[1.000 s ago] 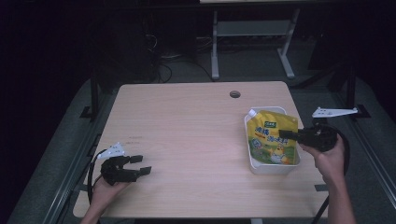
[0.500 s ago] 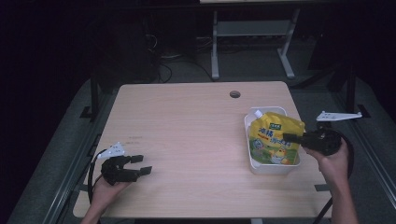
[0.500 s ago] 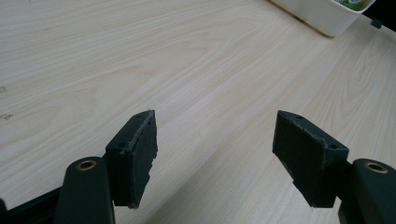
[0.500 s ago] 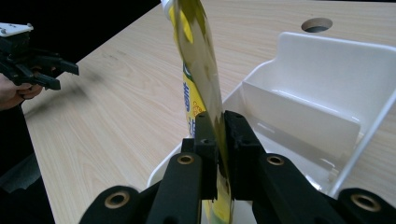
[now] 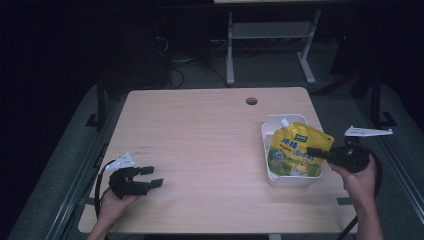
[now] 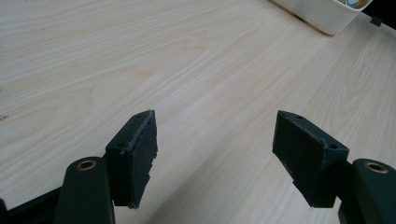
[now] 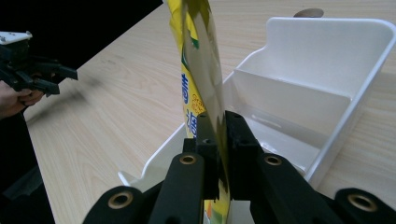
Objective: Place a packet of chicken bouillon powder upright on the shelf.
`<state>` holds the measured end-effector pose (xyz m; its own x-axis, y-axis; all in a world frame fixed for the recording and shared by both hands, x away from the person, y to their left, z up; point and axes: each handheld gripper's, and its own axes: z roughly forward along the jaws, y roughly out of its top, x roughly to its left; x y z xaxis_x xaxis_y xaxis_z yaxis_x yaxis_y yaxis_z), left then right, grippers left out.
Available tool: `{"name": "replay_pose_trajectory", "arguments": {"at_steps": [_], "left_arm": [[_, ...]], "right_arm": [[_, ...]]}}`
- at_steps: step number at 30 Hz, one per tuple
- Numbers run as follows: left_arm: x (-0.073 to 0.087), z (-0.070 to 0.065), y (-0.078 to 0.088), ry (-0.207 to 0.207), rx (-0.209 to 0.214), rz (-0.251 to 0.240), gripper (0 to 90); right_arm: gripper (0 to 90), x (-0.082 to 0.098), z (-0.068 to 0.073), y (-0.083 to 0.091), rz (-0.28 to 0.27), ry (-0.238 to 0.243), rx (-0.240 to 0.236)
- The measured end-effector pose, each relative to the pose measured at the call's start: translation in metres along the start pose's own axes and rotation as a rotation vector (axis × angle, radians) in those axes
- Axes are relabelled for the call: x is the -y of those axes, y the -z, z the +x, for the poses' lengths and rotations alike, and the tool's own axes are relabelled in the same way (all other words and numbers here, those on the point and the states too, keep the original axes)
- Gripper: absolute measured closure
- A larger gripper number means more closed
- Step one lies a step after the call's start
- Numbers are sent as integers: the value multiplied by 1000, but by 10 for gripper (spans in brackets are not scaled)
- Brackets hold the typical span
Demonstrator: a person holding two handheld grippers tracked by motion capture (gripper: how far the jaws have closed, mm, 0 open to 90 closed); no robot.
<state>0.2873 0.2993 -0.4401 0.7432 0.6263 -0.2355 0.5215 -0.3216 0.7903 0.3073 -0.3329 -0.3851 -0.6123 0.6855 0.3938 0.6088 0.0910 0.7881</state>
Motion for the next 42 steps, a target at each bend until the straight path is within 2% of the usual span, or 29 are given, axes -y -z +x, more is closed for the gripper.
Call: {"name": "replay_pose_trajectory", "arguments": {"at_steps": [6,10,16,30,37,38,42], "left_arm": [[0,0,0,0,1,-1,302],[0,0,1,3,-1,-3,301],[0,0,1,-1,1,1,300],[0,1,1,3,-3,0,287],[0,0,1,4,-4,-1,287],[0,0,1,5,-4,-1,287],[0,0,0,3,-3,1,286]], "right_arm": [[778,0,2,0,-3,0,12],[661,2,4,2,-11,-1,5],[580,6,8,6,-20,8,21],[477,17,12,22,-30,3,51],[464,24,17,31,-44,0,68],[462,26,20,34,-39,4,85],[459,30,24,40,-33,12,96]]}}
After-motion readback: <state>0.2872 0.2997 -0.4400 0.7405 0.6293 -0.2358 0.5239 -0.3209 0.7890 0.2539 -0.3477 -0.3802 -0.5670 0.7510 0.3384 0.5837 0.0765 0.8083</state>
